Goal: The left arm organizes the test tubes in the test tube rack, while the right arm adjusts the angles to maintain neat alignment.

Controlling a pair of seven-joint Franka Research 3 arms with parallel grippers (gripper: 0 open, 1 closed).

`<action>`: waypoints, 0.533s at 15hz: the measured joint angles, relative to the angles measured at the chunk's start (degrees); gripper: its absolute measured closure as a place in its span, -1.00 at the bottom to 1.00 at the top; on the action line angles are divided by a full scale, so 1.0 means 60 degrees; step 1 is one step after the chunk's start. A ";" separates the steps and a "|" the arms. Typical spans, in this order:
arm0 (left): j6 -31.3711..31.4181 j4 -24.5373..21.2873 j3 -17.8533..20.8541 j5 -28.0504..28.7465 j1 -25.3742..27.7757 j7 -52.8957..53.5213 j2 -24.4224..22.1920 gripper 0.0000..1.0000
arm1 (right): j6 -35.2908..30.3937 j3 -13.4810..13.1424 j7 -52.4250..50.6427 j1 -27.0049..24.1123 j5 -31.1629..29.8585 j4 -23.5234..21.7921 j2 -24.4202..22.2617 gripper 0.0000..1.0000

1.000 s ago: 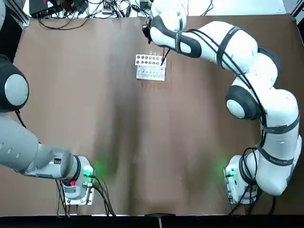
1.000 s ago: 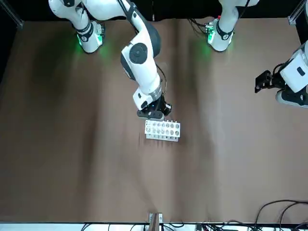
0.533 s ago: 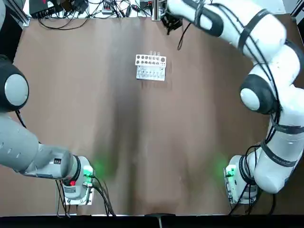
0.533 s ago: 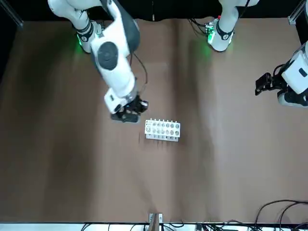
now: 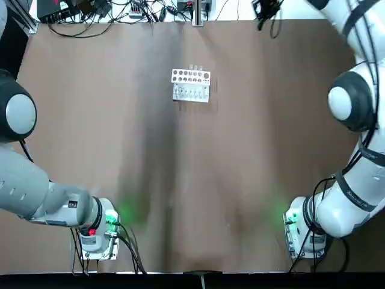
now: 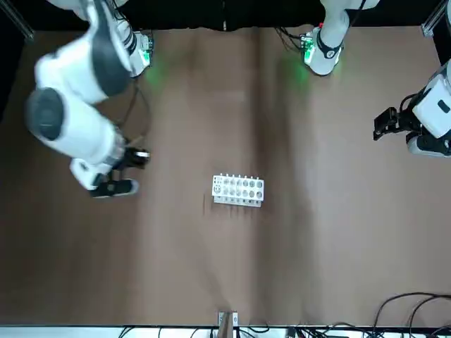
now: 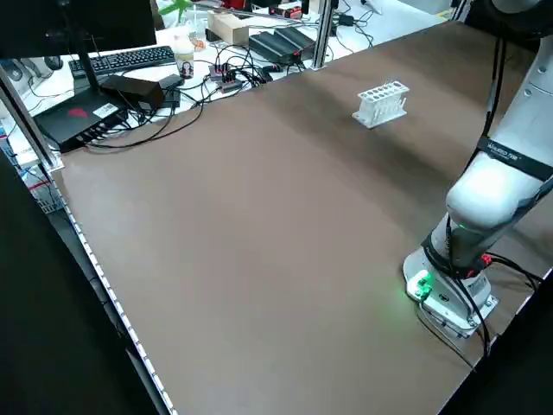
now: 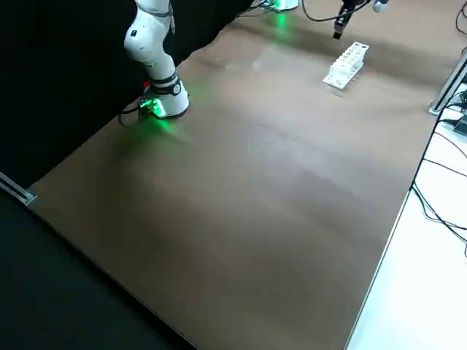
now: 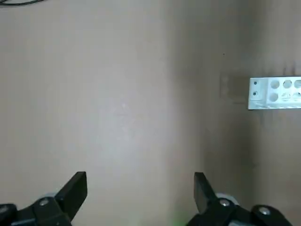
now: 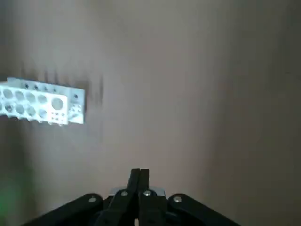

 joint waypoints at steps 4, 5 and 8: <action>0.0002 0.0000 -0.0004 0.0000 0.0000 0.0000 0.0000 -1.00 | -0.1033 -0.0003 -0.1828 -0.1226 -0.0008 -0.0002 -0.0728 0.98; 0.0002 -0.0001 -0.0004 0.0000 -0.0001 0.0000 0.0000 -1.00 | -0.1277 -0.0005 -0.2374 -0.1534 -0.0016 -0.0006 -0.0875 0.98; 0.0002 -0.0001 -0.0005 0.0000 0.0000 0.0000 0.0000 -1.00 | -0.1668 -0.0011 -0.3332 -0.2457 -0.0381 -0.0204 -0.1477 0.98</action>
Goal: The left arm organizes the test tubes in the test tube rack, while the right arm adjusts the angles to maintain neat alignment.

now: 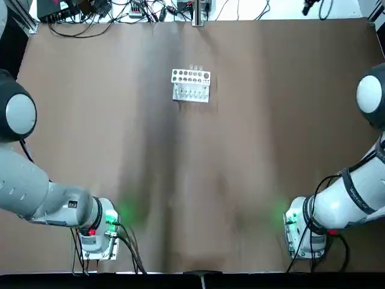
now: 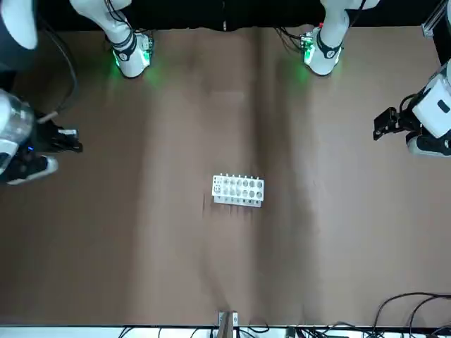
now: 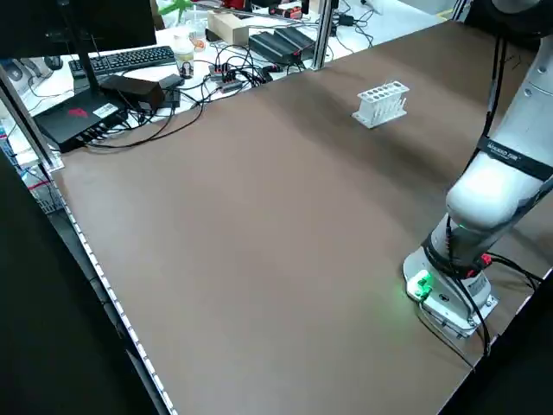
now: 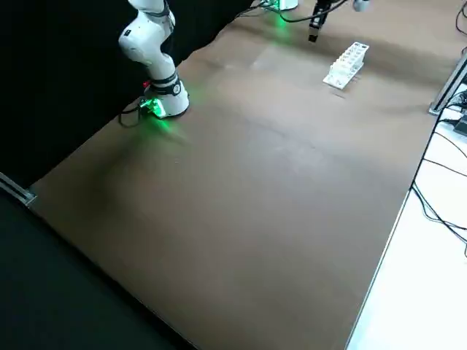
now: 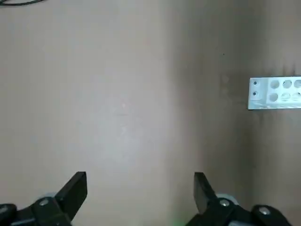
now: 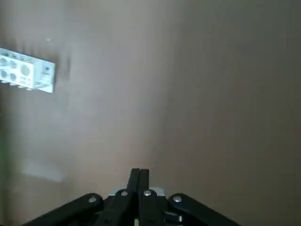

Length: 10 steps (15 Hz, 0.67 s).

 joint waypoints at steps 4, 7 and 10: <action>0.0000 0.0000 -0.0001 0.0000 0.0000 0.0000 0.0000 -1.00 | 0.0452 0.0077 -0.0033 0.0002 -0.0434 -0.1220 -0.1030 0.98; 0.0000 0.0001 -0.0001 0.0000 0.0000 0.0000 -0.0001 -1.00 | 0.1247 0.0082 -0.0033 -0.0042 -0.0531 -0.2442 -0.1852 0.98; 0.0000 0.0001 -0.0001 0.0000 0.0000 0.0000 -0.0016 -1.00 | 0.1462 0.0104 -0.0033 -0.0051 -0.0750 -0.2973 -0.2242 0.98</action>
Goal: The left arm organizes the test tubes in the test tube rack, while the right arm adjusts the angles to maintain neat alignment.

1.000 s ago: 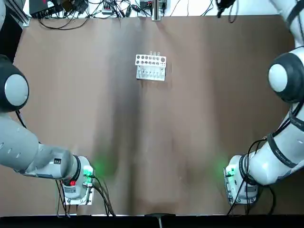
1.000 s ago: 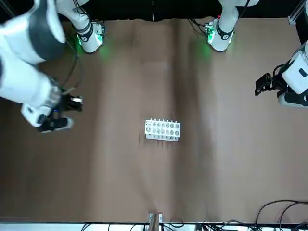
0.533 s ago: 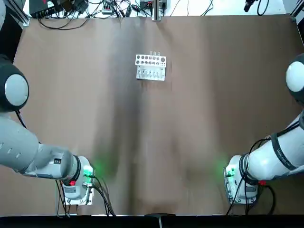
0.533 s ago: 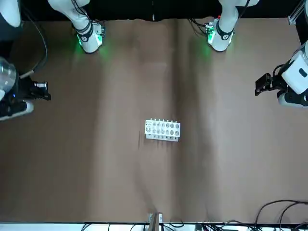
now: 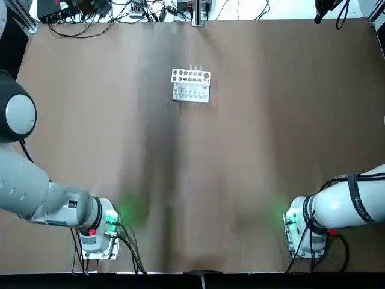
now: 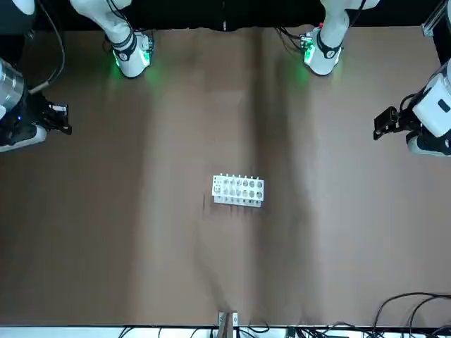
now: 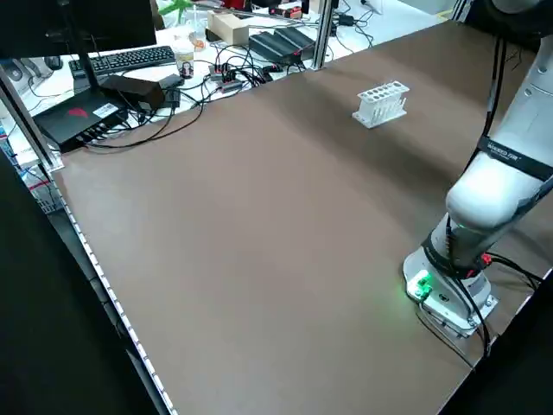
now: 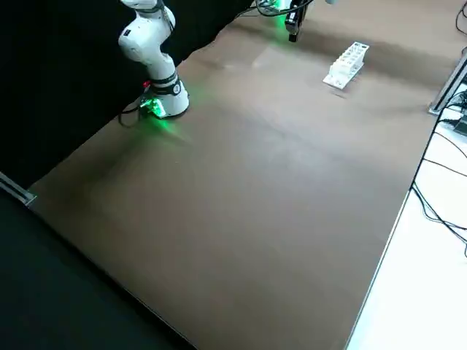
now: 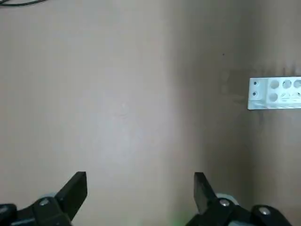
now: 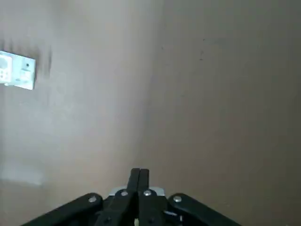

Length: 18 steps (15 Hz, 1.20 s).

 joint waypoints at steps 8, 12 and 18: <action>0.0000 0.0000 -0.0001 0.0000 0.0000 0.0000 -0.0028 -1.00 | 0.0190 0.0041 0.0000 -0.0002 -0.0194 -0.0181 -0.0034 0.43; 0.0000 0.0000 -0.0010 0.0000 -0.0001 0.0000 -0.0028 -1.00 | 0.0189 0.0023 0.0001 -0.0011 -0.0203 -0.0182 -0.0034 -0.46; 0.0000 -0.0010 -0.0017 0.0000 -0.0013 -0.0027 -0.0027 -1.00 | 0.0152 0.0009 0.0024 -0.0012 -0.0205 -0.0181 -0.0035 -1.00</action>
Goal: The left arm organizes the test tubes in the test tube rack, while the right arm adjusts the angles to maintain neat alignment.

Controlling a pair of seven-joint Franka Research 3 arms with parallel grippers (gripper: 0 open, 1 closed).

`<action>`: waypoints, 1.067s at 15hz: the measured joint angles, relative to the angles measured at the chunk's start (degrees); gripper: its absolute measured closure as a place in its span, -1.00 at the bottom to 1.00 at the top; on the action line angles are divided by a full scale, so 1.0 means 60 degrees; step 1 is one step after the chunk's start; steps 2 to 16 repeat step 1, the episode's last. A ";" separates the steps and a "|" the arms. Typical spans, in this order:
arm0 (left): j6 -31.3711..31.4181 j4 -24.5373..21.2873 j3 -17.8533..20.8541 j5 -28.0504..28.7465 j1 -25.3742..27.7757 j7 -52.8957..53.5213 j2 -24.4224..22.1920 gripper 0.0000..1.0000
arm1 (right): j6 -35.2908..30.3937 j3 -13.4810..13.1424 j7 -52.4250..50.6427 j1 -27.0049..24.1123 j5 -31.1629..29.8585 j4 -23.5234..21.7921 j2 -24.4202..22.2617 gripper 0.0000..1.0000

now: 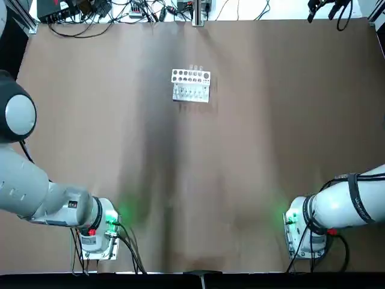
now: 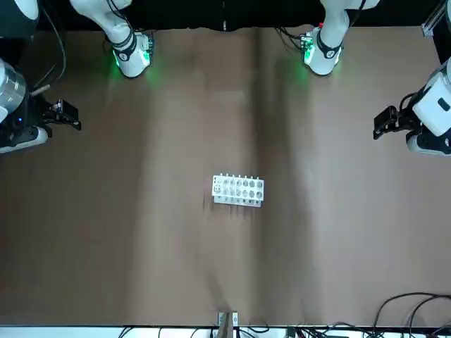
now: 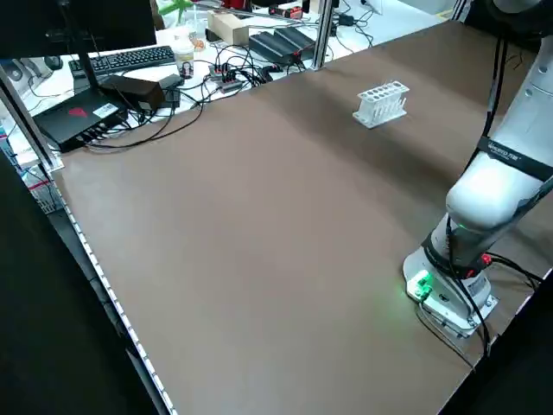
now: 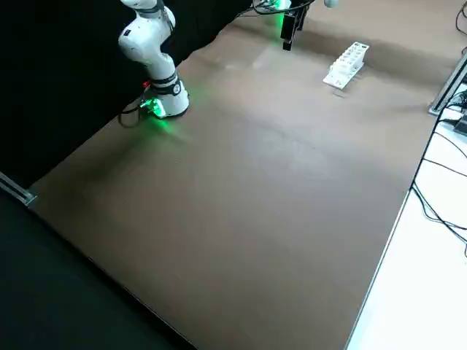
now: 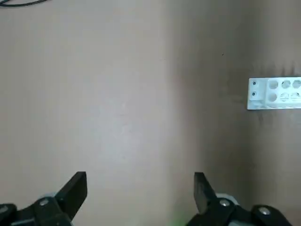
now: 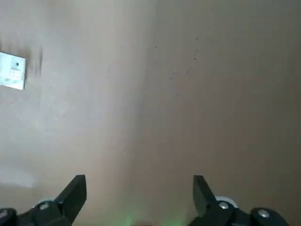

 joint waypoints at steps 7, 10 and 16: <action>0.0000 -0.0001 -0.0008 0.0000 -0.0003 -0.0002 0.0000 -1.00 | -0.0012 -0.0006 0.0005 -0.0001 0.0002 0.0000 0.0000 -1.00; 0.0000 -0.0001 -0.0008 0.0000 -0.0003 -0.0002 0.0000 -1.00 | -0.0012 -0.0006 0.0005 -0.0001 0.0002 0.0000 0.0000 -1.00; 0.0000 -0.0001 -0.0008 0.0000 -0.0003 -0.0002 0.0000 -1.00 | -0.0012 -0.0006 0.0005 -0.0001 0.0002 0.0000 0.0000 -1.00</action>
